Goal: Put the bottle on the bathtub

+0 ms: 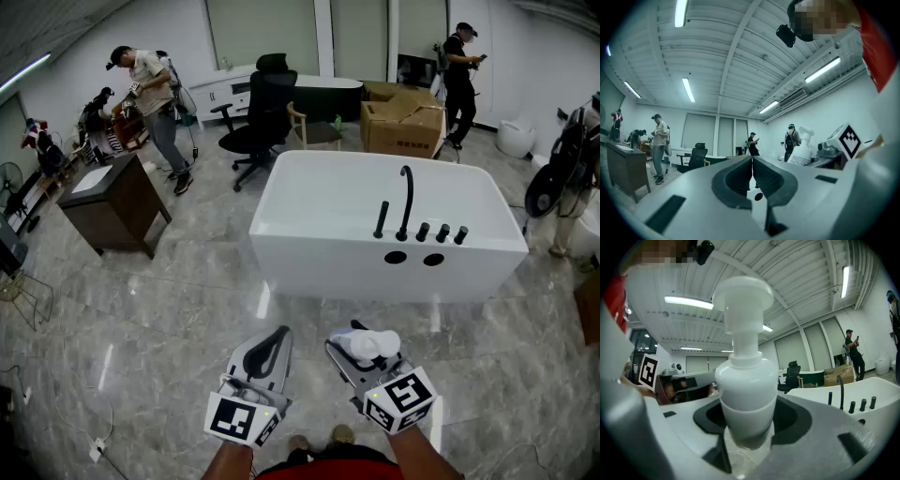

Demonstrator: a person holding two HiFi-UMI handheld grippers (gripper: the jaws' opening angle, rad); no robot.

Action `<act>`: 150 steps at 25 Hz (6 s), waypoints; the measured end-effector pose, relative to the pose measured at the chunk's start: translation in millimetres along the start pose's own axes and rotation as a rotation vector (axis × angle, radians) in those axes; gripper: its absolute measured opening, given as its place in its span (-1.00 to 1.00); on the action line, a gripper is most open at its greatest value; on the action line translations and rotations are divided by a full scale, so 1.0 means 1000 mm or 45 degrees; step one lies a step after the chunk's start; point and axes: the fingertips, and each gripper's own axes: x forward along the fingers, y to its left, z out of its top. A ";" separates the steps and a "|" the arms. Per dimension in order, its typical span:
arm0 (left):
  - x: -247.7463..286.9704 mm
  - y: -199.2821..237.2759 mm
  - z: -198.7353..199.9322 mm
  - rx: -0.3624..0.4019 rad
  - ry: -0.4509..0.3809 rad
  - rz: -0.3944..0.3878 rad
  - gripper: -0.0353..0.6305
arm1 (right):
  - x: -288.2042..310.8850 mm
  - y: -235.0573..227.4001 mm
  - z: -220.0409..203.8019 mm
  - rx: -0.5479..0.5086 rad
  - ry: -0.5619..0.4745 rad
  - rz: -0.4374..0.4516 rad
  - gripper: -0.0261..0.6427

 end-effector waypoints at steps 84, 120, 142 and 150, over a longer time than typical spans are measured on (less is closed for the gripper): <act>0.548 0.329 -0.303 -0.119 0.405 0.195 -0.86 | 0.522 -0.518 -0.266 -0.180 0.603 0.013 -0.20; 0.519 0.315 -0.246 -0.102 0.310 0.099 -0.86 | 0.476 -0.484 -0.165 -0.146 0.385 -0.065 -0.07; 0.382 0.264 -0.092 -0.115 0.014 -0.047 -0.86 | 0.365 -0.286 0.031 -0.208 -0.006 -0.124 -0.85; 0.367 0.237 -0.089 -0.092 0.028 0.001 -0.86 | 0.336 -0.282 0.030 -0.168 -0.025 -0.086 -0.90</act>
